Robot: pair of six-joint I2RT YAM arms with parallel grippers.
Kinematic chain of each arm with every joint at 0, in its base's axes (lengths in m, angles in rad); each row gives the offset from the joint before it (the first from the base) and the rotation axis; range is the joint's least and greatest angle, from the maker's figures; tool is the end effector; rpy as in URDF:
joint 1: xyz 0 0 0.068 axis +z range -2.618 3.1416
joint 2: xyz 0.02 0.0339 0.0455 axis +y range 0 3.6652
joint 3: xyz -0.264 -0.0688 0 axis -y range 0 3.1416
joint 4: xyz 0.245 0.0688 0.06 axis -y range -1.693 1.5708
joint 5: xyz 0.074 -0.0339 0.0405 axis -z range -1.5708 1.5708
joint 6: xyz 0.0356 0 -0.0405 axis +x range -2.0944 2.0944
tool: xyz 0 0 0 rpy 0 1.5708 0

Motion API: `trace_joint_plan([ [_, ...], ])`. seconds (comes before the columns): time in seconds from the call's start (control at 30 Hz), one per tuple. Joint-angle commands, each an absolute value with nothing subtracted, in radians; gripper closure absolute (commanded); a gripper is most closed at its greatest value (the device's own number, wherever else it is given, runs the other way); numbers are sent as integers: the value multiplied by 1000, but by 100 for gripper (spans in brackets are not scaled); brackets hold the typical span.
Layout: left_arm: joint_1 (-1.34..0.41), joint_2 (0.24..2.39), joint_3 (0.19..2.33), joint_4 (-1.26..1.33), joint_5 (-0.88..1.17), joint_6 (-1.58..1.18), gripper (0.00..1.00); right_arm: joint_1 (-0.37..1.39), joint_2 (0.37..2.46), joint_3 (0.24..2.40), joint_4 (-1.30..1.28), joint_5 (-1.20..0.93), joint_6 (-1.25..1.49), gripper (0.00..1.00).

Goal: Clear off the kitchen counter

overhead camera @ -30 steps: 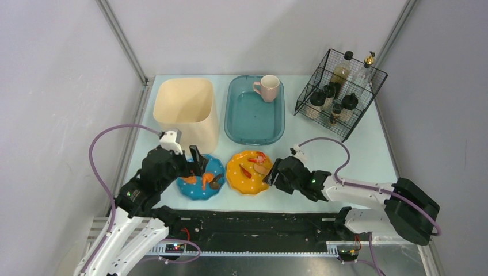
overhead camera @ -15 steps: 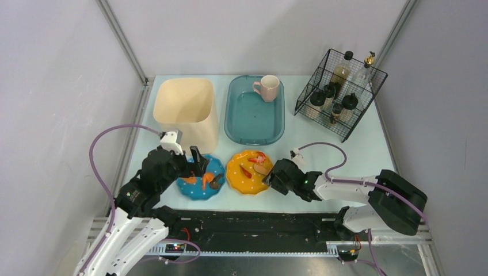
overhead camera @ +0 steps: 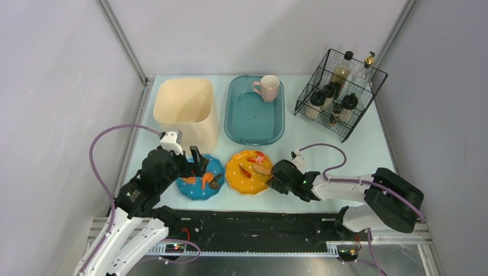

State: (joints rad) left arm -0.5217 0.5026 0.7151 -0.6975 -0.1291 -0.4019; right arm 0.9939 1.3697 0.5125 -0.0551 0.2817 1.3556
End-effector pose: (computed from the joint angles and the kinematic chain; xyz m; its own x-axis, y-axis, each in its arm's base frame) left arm 0.0995 -0.0519 0.3000 -0.5267 -0.1447 -0.8377 0.2058 0.9344 -0.2908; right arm 0.1388 0.1951 0.1407 -0.7880 0.5096 -0.3455 0.2693 0.7899 0.5509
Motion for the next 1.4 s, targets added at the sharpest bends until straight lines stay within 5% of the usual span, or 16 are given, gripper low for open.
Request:
trace_joint_plan([
  [0.0,-530,499,705,-674,-150,-405,0,1000,1402,506,-104,329,1342,91],
  [0.07,-531,496,704,-675,-150,-406,0,996,1400,506,-107,333,1334,100],
  [0.47,-531,500,703,-675,-151,-407,0,987,1253,495,-163,374,1219,100],
  [1.37,-558,352,709,-674,-167,-410,0,909,866,551,-284,102,1025,100],
])
